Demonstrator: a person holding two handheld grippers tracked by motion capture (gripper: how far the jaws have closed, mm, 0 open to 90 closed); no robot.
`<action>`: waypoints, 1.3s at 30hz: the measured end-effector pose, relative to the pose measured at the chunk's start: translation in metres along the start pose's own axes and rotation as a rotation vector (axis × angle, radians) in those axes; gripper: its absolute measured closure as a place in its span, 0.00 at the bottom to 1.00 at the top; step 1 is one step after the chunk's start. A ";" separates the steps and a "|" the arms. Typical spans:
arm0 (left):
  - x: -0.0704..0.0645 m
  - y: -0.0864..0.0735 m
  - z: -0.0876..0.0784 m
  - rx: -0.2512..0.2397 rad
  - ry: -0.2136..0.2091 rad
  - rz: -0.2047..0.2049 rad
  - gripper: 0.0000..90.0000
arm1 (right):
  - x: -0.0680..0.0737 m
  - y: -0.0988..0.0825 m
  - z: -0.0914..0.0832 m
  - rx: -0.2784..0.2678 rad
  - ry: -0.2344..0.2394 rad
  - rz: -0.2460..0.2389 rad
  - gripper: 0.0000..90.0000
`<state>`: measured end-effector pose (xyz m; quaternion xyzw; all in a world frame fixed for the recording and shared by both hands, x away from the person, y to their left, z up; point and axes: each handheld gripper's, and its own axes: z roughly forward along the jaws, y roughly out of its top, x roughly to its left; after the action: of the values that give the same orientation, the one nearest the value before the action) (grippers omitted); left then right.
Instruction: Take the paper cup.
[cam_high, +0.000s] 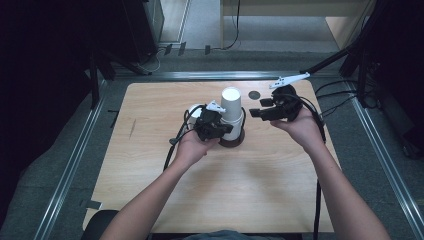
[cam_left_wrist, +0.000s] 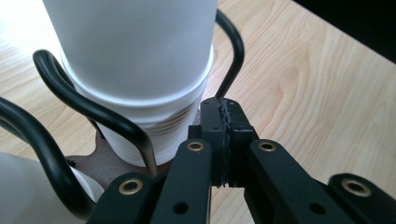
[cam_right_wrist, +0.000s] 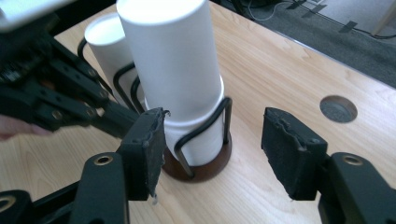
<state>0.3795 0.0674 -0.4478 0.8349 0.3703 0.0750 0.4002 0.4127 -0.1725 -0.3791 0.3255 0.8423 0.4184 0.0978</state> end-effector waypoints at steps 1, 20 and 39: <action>0.000 -0.001 0.000 0.000 0.003 0.001 1.00 | 0.000 0.003 0.001 -0.002 0.001 -0.006 0.42; 0.004 -0.004 0.002 -0.058 0.034 -0.014 0.97 | 0.013 0.044 0.034 0.012 0.042 -0.067 0.28; 0.003 -0.006 0.003 -0.059 0.044 -0.005 0.97 | 0.025 0.063 0.063 0.084 0.030 -0.087 0.33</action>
<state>0.3796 0.0704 -0.4551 0.8201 0.3785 0.1034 0.4164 0.4503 -0.0890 -0.3674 0.2862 0.8737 0.3830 0.0897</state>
